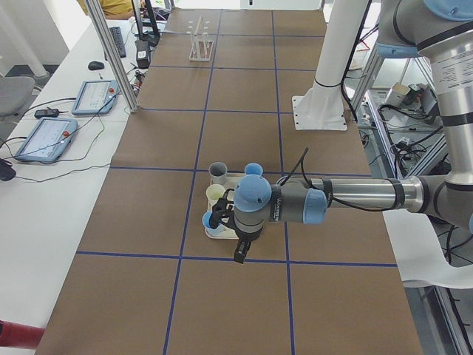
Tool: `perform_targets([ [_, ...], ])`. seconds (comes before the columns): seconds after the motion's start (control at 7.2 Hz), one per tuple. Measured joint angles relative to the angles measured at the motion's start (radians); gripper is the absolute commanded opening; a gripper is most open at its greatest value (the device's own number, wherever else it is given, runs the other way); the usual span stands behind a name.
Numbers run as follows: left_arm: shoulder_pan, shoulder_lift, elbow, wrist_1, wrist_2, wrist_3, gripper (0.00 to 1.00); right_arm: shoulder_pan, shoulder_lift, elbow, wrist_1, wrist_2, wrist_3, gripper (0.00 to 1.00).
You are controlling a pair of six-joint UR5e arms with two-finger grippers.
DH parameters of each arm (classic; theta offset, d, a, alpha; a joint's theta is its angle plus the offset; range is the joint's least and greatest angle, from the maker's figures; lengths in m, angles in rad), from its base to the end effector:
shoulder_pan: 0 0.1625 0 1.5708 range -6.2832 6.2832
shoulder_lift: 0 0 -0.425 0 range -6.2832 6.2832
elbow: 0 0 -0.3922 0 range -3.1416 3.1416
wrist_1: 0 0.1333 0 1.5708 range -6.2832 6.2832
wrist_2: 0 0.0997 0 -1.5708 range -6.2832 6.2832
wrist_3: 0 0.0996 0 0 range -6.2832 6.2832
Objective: Transfer IKEA cup to right arm and place on rack
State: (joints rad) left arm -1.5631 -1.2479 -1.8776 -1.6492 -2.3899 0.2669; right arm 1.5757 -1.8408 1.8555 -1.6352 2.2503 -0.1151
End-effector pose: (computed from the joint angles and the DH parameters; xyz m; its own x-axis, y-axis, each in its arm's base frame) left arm -0.0578 -0.3615 0.6335 0.6563 0.3122 -0.6869 -0.1874 0.9493 0.2524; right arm 0.0725 -0.3742 0.6487 0.7731 -0.0799 0.6292 0.0845 0.9962 0.0227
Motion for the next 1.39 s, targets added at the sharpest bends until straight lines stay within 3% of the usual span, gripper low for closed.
perform_targets([
  [0.97,0.002,-0.005,-0.093,0.001,0.005,0.001,1.0,0.0,0.002,0.022,-0.002,0.014,-0.003,1.0],
  [1.39,0.003,-0.051,-0.129,0.003,0.009,-0.003,1.0,0.0,0.006,0.093,0.036,0.066,0.006,1.0],
])
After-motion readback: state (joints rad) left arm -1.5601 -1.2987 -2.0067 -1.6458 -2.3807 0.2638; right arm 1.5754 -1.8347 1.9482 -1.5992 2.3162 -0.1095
